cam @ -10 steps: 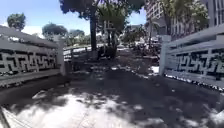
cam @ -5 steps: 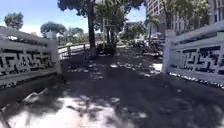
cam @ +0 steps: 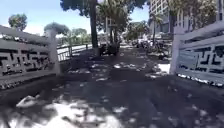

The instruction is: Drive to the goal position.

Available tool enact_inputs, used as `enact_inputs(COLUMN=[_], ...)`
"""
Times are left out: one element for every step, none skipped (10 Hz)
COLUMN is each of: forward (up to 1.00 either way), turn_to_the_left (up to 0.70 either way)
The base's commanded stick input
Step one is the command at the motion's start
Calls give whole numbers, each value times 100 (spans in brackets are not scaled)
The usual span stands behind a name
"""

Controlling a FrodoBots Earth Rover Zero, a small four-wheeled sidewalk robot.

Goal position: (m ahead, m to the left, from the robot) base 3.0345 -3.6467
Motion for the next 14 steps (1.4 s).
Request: enact_inputs(forward=[45,45,45,45,45,45,45,45,45,45,45,45,45,45], turn_to_the_left=[0,0,0,0,0,0,0,0,0,0,0,0,0,0])
